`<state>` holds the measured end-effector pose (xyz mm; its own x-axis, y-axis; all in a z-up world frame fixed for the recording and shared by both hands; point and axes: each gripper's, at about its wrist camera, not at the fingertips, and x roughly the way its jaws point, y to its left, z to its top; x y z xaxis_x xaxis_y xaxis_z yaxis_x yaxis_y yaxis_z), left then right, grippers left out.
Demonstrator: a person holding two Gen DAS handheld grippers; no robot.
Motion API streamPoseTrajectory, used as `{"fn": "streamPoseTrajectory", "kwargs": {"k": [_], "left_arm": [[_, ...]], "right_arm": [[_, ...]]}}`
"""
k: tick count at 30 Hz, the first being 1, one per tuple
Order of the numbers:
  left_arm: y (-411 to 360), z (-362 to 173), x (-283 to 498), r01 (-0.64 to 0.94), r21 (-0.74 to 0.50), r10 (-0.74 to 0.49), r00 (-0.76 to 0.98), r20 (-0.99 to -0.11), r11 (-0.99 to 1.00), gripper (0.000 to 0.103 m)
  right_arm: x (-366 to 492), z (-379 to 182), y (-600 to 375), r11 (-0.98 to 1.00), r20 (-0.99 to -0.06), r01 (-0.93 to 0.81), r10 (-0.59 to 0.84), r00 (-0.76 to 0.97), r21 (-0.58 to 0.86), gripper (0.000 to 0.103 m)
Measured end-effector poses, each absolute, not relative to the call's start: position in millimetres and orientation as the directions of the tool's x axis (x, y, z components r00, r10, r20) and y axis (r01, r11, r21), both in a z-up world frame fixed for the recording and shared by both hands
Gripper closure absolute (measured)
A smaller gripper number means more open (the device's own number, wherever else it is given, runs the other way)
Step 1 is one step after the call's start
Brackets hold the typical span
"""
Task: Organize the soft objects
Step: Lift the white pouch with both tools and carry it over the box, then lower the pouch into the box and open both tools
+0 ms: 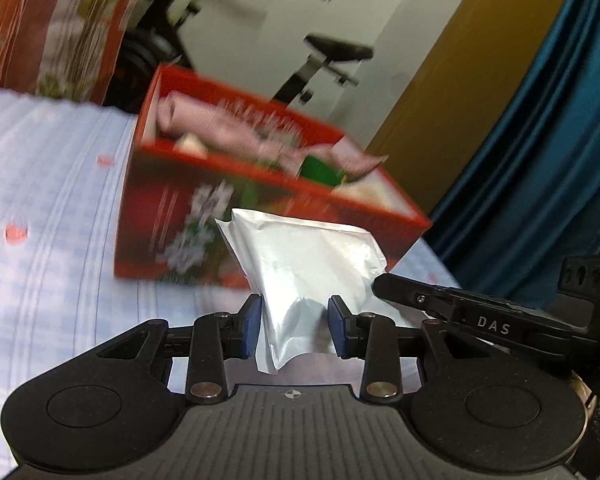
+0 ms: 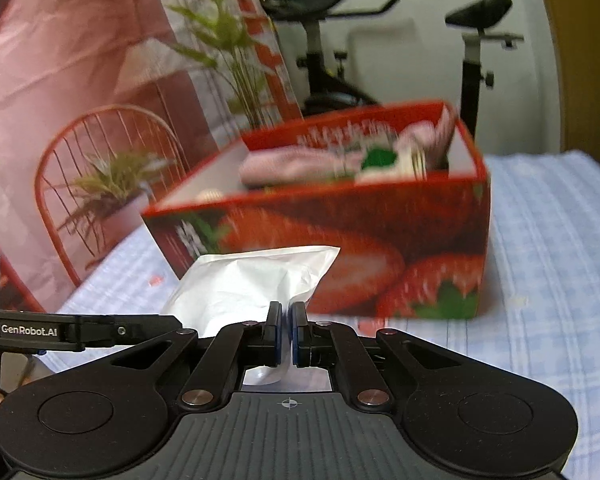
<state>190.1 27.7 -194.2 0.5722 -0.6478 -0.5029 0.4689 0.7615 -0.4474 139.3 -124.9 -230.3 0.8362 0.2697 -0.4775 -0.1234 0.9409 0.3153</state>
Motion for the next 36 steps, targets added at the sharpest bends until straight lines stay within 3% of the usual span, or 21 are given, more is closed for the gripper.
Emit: {"fn": "streamPoseTrajectory", "kwargs": {"k": [9,17,26,36], "left_arm": [[24,-151,207,0.524,-0.406,-0.662,0.621,-0.419,0.749,0.066],[19,-140,252,0.508,-0.409,-0.651,0.629,-0.425,0.758,0.066],[11,-148,307,0.473,-0.400,-0.620,0.601,-0.505,0.785,0.066],[-13,-173,336,0.430,-0.352,-0.542,0.489,-0.683,0.832,0.065]], "right_arm": [[156,-185,-129,0.946,-0.411,-0.151,0.264,0.873,0.287,0.099],[204,-162,-140,0.956,-0.399,-0.154,0.247,0.883,0.251,0.099],[269,-172,-148,0.964,-0.458,-0.116,0.218,0.862,0.241,0.099],[320,-212,-150,0.975,-0.645,-0.027,0.165,0.746,0.218,0.099]]}}
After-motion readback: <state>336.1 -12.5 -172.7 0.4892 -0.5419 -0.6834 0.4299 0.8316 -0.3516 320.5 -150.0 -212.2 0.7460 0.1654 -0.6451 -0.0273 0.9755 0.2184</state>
